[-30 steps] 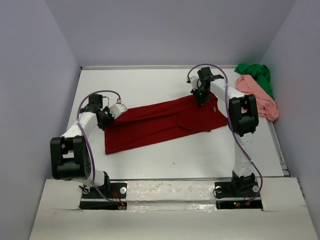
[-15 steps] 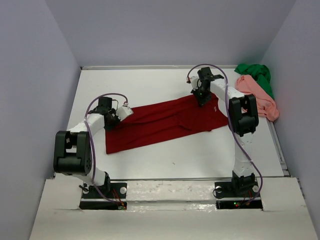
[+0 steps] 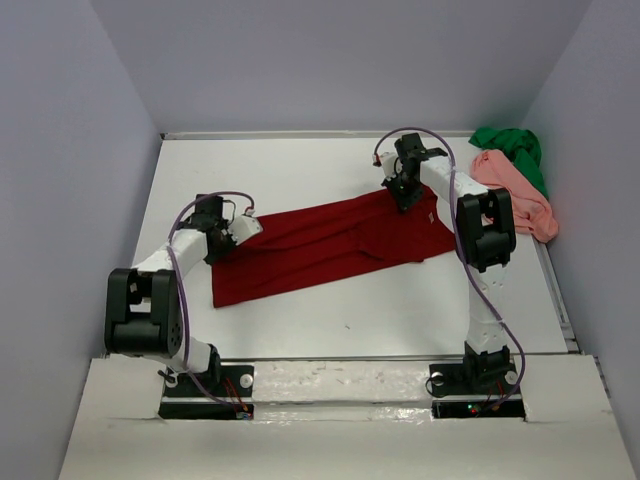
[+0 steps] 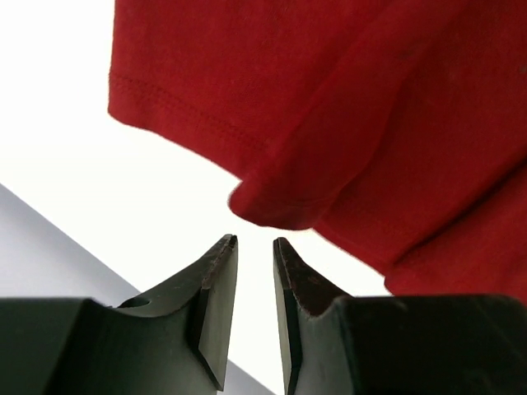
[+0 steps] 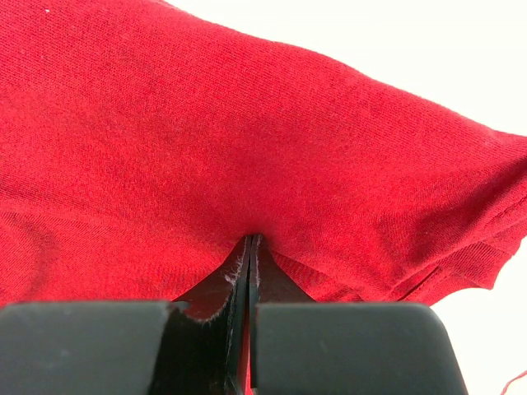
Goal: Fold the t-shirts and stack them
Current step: Fold the other side of the tshirt into a rectangle
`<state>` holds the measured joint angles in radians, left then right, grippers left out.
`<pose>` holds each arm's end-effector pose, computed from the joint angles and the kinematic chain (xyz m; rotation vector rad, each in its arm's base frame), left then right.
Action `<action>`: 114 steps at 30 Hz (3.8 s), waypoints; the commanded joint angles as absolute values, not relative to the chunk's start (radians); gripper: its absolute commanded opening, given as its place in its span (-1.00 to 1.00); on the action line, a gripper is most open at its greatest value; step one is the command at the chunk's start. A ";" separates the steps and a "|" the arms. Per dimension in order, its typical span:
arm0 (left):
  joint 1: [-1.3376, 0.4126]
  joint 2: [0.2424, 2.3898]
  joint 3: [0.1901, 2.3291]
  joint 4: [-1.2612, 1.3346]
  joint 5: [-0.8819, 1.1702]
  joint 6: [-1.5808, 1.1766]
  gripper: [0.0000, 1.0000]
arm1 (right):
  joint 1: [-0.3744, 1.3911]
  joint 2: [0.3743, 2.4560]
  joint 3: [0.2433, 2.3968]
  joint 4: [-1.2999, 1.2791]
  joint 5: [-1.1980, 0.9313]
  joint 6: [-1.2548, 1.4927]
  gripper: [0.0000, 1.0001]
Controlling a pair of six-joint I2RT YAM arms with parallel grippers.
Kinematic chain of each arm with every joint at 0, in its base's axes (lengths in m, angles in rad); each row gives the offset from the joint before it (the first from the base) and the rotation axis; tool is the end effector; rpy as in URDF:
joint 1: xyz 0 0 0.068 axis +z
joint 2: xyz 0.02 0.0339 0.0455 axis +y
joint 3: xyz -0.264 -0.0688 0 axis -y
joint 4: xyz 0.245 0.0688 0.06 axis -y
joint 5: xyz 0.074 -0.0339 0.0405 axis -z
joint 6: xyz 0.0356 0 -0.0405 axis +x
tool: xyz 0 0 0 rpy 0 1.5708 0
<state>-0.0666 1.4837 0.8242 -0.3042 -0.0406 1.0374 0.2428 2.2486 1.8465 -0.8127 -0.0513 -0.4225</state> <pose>0.2894 -0.0179 0.1838 1.3445 2.2145 0.4251 0.4584 0.1154 0.1758 -0.9207 2.6257 0.0262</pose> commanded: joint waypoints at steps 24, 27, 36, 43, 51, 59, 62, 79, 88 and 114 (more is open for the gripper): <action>0.199 1.778 1.294 -0.521 0.589 0.914 -0.44 | 0.224 2.298 1.858 -0.841 -0.017 -0.453 -1.00; 0.222 1.857 1.370 -0.609 0.661 0.923 -0.54 | 0.224 2.296 1.844 -0.839 -0.011 -0.457 -1.00; 0.259 1.873 1.381 -0.706 0.658 0.977 -0.64 | 0.224 2.304 1.847 -0.834 -0.005 -0.456 -1.00; 0.272 1.856 1.328 -0.719 0.624 1.009 -0.69 | 0.224 2.303 1.841 -0.834 -0.005 -0.457 -1.00; 0.272 1.864 1.279 -0.667 0.584 1.000 -0.49 | 0.224 2.304 1.850 -0.842 -0.008 -0.459 -1.00; 0.272 1.878 1.296 -0.676 0.600 0.999 -0.45 | 0.224 2.312 1.847 -0.845 -0.006 -0.463 -1.00; 0.272 1.881 1.298 -0.673 0.607 0.997 -0.45 | 0.224 2.315 1.847 -0.847 -0.005 -0.465 -1.00; 0.264 1.933 1.353 -0.692 0.675 0.982 -0.37 | 0.224 2.332 1.861 -0.851 -0.005 -0.474 -1.00; 0.247 1.939 1.322 -0.644 0.620 0.960 -0.37 | 0.224 2.336 1.858 -0.856 -0.005 -0.480 -1.00; 0.204 1.853 1.342 -0.647 0.569 0.954 -1.00 | 0.224 2.339 1.865 -0.868 0.025 -0.479 -1.00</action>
